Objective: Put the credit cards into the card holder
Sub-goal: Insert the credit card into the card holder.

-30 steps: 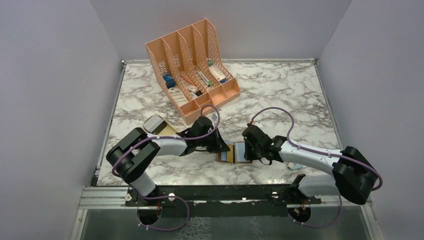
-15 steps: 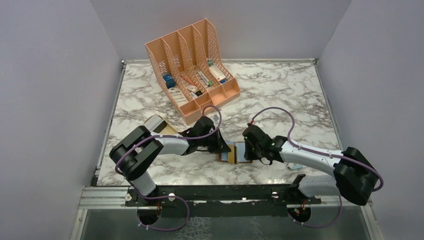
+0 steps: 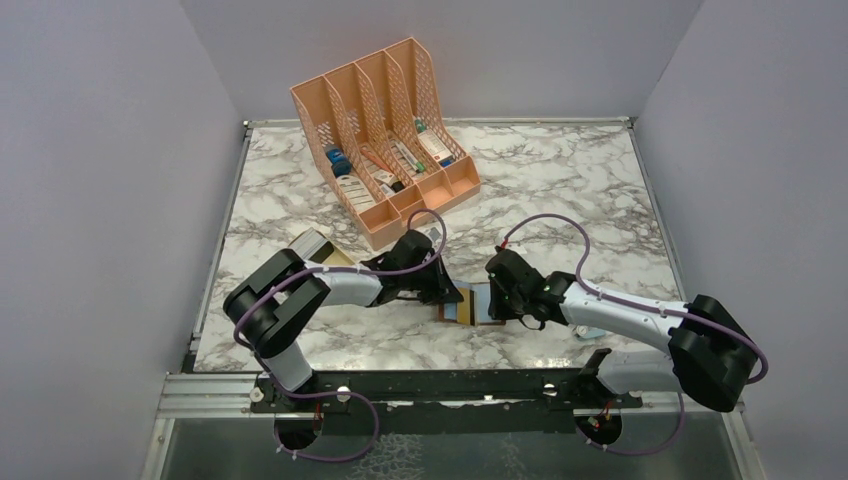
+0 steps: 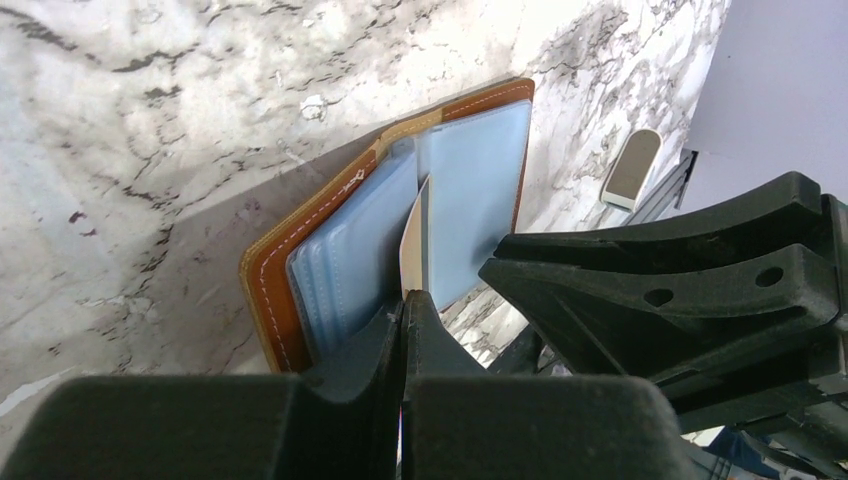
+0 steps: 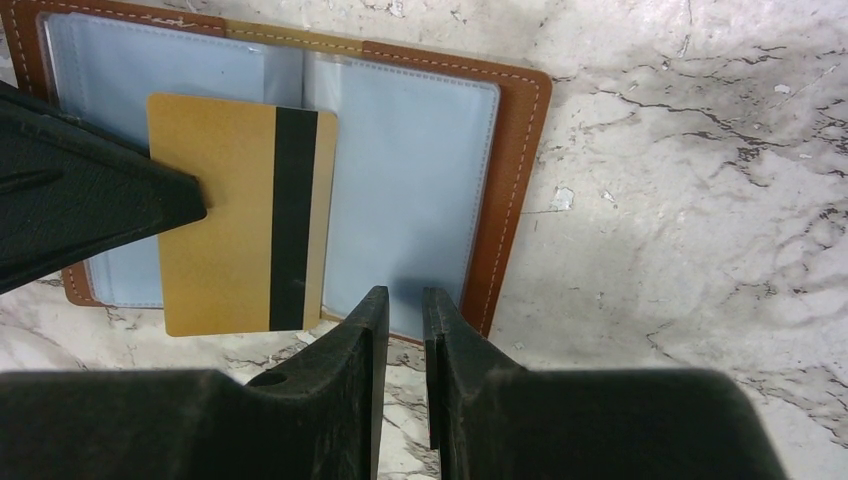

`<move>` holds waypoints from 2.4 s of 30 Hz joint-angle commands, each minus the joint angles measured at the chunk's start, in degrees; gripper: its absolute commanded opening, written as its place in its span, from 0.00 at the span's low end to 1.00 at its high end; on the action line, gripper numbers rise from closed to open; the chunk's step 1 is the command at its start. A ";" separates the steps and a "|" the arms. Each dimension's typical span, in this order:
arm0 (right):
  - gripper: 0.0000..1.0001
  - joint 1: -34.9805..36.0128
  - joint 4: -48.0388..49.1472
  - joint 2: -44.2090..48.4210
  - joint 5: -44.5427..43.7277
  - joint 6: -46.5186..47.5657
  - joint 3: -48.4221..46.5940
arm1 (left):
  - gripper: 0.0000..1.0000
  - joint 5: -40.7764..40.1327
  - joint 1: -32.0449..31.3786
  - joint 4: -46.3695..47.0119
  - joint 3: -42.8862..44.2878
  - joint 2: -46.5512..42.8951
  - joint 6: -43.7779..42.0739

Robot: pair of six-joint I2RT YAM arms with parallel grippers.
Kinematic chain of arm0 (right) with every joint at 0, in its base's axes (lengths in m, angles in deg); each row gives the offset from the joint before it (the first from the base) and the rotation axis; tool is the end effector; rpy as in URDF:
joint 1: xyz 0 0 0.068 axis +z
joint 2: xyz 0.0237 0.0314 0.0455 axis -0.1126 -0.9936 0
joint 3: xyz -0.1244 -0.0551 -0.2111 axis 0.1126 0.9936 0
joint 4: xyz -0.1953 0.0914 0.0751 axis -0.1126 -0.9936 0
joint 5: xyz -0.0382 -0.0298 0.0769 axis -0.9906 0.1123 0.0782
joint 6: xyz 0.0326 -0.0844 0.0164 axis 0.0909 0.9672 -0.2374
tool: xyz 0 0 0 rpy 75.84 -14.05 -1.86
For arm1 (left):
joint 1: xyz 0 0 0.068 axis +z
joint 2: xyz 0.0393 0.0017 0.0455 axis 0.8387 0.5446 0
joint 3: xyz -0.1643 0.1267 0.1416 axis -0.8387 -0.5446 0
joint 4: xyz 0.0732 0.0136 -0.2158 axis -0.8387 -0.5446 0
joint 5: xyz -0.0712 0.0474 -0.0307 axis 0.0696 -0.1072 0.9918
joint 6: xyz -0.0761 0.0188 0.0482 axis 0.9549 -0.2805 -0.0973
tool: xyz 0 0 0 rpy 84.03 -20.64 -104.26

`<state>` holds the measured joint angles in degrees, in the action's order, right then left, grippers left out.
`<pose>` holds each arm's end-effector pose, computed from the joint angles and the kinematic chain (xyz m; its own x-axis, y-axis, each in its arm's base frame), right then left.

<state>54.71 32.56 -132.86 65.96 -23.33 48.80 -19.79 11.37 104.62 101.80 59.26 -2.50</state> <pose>0.1550 0.1515 0.1232 -0.8999 -0.0113 -0.4360 -0.1006 0.9781 0.1822 0.2058 -0.2521 0.1167 -0.9686 -0.1914 -0.1584 0.0043 0.6243 -0.7811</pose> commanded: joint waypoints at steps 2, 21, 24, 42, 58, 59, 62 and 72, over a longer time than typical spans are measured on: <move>0.19 -0.45 -2.68 1.03 -1.48 -0.83 -2.73 | 0.00 -3.78 -0.83 -1.48 2.33 1.58 -1.96; 0.27 -4.92 -3.88 -3.15 -5.36 1.89 -4.99 | 0.00 -5.34 -0.85 -3.38 3.89 1.96 -3.93; 0.26 -4.92 -2.39 -3.72 -3.89 1.86 -3.02 | 0.00 -5.66 -0.87 -3.85 5.21 1.96 -4.94; 0.22 -4.92 1.35 -4.21 1.73 -0.30 0.35 | 0.00 -5.50 -0.85 -3.00 5.31 6.68 -6.23; 0.21 -4.92 2.15 -3.27 3.31 -0.91 0.30 | 0.04 -5.10 -2.36 -0.84 4.68 7.02 -3.37; 0.21 -4.90 1.99 -3.03 3.26 -0.92 0.15 | 0.09 -5.38 -2.36 -1.25 4.80 6.48 -3.42; 0.21 -4.92 1.36 -2.15 2.91 -1.00 -0.15 | 0.20 -6.59 -2.36 -3.41 5.25 4.83 -4.07; 0.21 -5.12 1.43 -1.44 2.38 -0.79 -1.11 | 0.38 -9.36 -2.36 -6.40 5.11 -0.48 -4.50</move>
<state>49.53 32.34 -134.41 66.90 -23.35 47.94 -26.61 9.23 100.21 107.46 61.14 -6.20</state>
